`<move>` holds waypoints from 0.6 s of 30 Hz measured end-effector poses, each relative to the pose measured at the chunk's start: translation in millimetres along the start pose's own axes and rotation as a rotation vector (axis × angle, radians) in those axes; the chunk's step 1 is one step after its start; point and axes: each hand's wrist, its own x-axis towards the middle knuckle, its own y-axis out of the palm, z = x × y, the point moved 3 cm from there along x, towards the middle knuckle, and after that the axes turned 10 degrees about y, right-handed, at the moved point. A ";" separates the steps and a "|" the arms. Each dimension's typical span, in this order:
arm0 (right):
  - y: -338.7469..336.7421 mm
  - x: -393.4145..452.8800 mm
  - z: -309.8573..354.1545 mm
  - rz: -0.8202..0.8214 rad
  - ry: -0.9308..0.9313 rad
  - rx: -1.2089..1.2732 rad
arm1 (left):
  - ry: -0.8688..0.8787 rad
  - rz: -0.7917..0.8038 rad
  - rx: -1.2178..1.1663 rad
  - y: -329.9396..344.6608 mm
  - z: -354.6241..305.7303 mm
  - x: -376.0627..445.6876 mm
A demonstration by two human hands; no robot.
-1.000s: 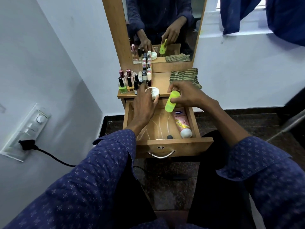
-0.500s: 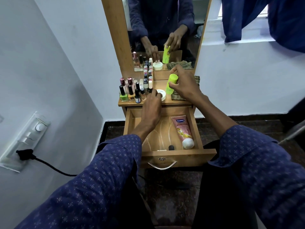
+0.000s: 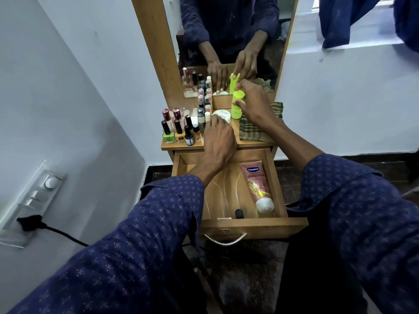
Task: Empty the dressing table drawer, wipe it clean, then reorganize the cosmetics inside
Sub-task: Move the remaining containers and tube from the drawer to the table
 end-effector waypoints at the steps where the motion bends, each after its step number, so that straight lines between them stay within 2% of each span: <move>1: 3.6 1.5 -1.2 0.002 -0.002 0.001 | 0.000 0.007 0.027 0.4 -0.6 2.7; 7: 13.6 3.6 -2.6 -0.012 -0.035 -0.016 | -0.006 0.072 0.136 5.8 0.3 12.6; 13: 7.0 -2.0 -5.7 0.011 -0.001 -0.005 | 0.026 0.038 0.134 10.1 -1.3 11.6; 18: -5.5 -27.0 -6.6 -0.049 0.027 0.016 | 0.186 -0.064 -0.030 4.8 -10.0 -4.2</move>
